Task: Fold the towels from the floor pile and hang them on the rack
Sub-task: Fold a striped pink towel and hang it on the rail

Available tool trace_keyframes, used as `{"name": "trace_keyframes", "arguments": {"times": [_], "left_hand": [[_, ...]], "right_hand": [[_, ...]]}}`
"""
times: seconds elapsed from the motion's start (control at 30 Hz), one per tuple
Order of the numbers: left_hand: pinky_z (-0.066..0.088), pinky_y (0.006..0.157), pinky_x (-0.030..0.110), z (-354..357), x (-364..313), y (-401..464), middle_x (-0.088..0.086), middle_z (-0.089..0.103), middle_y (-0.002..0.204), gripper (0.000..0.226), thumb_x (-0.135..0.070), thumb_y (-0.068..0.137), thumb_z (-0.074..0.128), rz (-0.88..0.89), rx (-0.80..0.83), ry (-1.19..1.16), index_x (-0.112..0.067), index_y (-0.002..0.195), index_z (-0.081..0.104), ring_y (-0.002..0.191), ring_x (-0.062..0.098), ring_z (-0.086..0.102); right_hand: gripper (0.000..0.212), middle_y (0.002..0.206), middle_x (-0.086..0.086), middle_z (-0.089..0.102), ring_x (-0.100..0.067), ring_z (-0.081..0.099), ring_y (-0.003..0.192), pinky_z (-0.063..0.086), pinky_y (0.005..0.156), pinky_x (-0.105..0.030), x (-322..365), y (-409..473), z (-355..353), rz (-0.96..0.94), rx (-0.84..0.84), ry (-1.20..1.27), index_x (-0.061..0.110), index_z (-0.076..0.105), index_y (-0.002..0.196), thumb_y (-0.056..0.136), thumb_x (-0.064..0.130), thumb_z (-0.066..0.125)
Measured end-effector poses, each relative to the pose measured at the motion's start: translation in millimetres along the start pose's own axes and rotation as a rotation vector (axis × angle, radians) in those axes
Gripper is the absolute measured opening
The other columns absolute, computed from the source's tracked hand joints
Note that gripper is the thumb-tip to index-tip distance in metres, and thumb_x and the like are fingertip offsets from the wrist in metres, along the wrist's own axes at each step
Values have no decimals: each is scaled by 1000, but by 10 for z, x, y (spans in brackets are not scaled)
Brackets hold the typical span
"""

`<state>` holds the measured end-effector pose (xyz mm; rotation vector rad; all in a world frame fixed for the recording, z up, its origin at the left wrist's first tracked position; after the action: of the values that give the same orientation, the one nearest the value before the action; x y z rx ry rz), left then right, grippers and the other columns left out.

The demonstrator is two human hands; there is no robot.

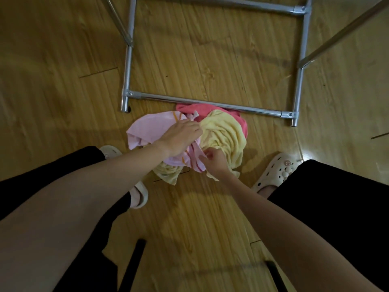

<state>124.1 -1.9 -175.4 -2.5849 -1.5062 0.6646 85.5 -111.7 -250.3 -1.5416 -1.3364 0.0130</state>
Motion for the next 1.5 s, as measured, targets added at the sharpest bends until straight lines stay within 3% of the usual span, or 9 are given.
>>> {"name": "trace_keyframes", "arguments": {"times": [0.13,0.3,0.43,0.6,0.8,0.97,1.1,1.4,1.5], "left_hand": [[51,88,46,-368,-130,-389,10,63,81,9,-10,82,57,35,-11,-66,-12,89,52,86,31,60],[52,73,49,-884,-272,-797,11,65,89,10,-9,89,58,-54,-93,-64,-14,95,51,96,32,61],[49,63,40,-1582,-541,-1062,8,62,85,15,-20,96,52,-175,-205,-201,-8,93,60,78,29,62],[34,49,19,-2290,-838,-1485,-14,50,60,18,-28,97,50,-345,-412,-471,-11,96,55,54,0,52],[41,54,45,-3065,-1250,-2026,13,58,65,8,-21,98,49,-431,-792,-626,-16,93,51,56,26,54],[43,58,35,-3573,-1470,-2420,5,59,72,8,-11,95,52,-490,-1006,-677,-18,91,51,68,24,58],[40,53,28,-3800,-1628,-2641,-9,54,68,6,-11,95,52,-539,-1108,-736,-14,90,52,60,9,52],[46,63,28,-4013,-1779,-2911,-4,57,76,8,-19,97,50,-678,-1294,-815,-11,95,52,71,14,59],[47,66,29,-4031,-1738,-2985,-7,55,77,7,-18,97,49,-745,-1354,-849,-12,94,50,76,18,60]], "right_hand": [[13,79,-4,60,-19,55,74,41,66,-32,376,-266,-362,-204,-79,-69,5,58,88,92,18,54],[7,77,-7,60,-20,52,68,40,61,-35,1205,-917,-939,-606,-179,-184,4,53,89,92,9,52],[3,80,-5,59,-23,53,75,33,68,-32,1651,-1542,-1410,-763,-307,-271,4,54,91,91,6,51],[11,78,6,51,-16,45,68,34,62,-32,2046,-2382,-1959,-854,-409,-123,6,51,95,92,14,44],[10,70,2,54,-19,51,60,45,51,-43,2337,-3182,-2259,-905,-493,-56,8,54,96,93,17,52],[20,68,8,55,-12,50,57,37,49,-25,2473,-3687,-2443,-980,-594,-122,7,61,88,89,27,64],[21,73,9,54,-9,48,62,38,53,-24,2468,-3981,-2535,-1028,-630,-126,9,63,89,89,30,61],[9,76,4,58,-5,44,50,32,45,-21,2432,-4376,-2423,-1042,-527,-203,21,38,105,99,21,43],[10,86,0,57,-14,51,61,43,49,-32,2479,-4436,-2309,-1088,-426,-210,18,46,100,97,11,40]]}}
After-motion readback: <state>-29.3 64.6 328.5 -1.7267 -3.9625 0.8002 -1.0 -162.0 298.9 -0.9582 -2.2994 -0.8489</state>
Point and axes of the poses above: each hand's wrist, its own y-axis towards the middle knuckle, its own z-axis out of the palm, x = y × z, the point moved 9 cm from there along y, towards the middle knuckle
